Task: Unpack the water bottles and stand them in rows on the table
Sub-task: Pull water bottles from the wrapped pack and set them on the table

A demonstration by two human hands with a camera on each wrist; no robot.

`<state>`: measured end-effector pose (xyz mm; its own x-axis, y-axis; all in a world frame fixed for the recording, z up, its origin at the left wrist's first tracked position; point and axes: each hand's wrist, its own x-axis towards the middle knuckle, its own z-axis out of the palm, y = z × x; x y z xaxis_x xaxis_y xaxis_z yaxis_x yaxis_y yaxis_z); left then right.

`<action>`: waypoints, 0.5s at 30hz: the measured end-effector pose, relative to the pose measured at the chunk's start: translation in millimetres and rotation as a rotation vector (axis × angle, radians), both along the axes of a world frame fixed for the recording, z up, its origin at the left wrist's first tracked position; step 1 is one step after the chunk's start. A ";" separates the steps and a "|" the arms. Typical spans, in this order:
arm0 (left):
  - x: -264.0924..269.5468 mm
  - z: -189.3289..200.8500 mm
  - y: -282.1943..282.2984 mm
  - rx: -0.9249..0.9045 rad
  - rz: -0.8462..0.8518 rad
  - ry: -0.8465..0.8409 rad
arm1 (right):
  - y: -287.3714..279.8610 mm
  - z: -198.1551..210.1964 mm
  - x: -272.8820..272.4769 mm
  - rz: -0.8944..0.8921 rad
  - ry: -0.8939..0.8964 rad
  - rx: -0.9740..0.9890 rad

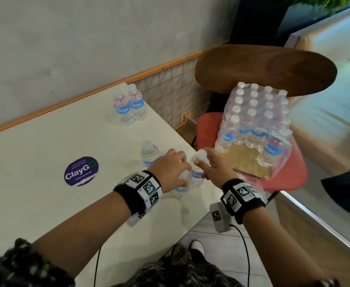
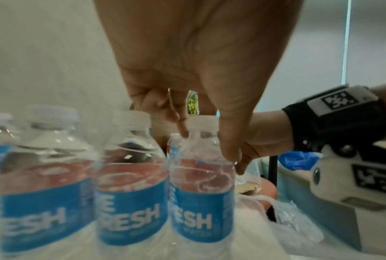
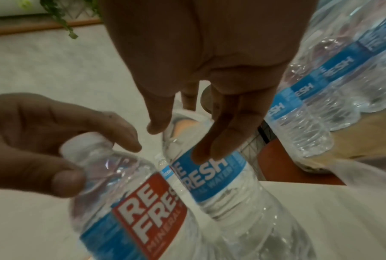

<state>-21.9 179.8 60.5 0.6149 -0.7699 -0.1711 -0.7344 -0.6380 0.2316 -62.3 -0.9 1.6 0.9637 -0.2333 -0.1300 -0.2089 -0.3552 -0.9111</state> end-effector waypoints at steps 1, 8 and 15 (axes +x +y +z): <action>2.3 -0.6 5.0 -0.038 -0.015 -0.057 | 4.0 -0.1 -0.3 0.014 0.036 -0.030; 13.4 -16.4 27.4 -0.469 0.101 -0.255 | -3.0 -10.0 -23.3 0.029 0.388 0.117; 55.2 -34.6 41.8 -0.501 0.802 0.435 | 36.3 -22.8 -30.0 0.029 0.401 0.344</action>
<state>33.3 221.6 25.9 0.9394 -0.2064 -0.2738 0.0729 -0.6599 0.7478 -92.3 35.4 -21.2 0.8280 -0.0861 -0.5541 -0.5595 -0.0611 -0.8266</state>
